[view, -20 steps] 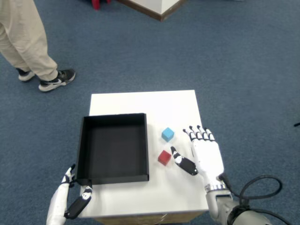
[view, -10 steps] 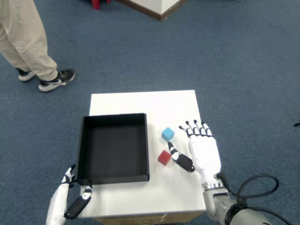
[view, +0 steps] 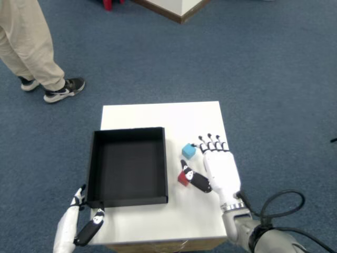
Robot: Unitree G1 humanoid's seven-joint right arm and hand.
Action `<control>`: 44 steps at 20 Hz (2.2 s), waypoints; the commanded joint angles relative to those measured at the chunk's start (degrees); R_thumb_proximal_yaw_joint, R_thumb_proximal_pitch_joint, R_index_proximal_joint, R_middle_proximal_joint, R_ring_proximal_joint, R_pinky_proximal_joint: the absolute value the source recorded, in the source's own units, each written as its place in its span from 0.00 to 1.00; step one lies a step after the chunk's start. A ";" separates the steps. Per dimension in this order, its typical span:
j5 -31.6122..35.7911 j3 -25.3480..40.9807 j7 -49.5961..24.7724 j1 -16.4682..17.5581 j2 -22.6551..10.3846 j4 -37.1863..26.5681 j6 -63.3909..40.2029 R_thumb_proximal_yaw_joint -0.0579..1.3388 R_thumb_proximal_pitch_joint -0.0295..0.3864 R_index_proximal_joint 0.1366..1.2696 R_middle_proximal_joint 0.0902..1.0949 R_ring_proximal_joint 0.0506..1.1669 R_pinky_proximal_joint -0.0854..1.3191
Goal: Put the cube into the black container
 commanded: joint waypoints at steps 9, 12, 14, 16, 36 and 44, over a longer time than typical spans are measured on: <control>-0.41 0.15 -2.43 -6.83 -0.70 -4.20 5.56 0.40 0.40 0.32 0.15 0.09 0.05; -0.45 -0.41 -1.22 -7.10 -0.84 -4.39 6.57 0.39 0.41 0.32 0.15 0.09 0.05; -0.44 -0.82 -0.29 -7.43 -0.93 -4.18 7.09 0.38 0.41 0.32 0.14 0.09 0.05; -0.54 -1.19 -0.23 -7.70 -1.05 -4.04 7.20 0.38 0.41 0.32 0.14 0.08 0.05; -6.05 -6.47 2.74 -1.29 -0.53 -6.10 10.53 0.38 0.41 0.29 0.13 0.07 0.04; -7.84 -8.08 -0.03 -2.32 -0.69 -6.10 9.78 0.38 0.41 0.28 0.12 0.06 0.03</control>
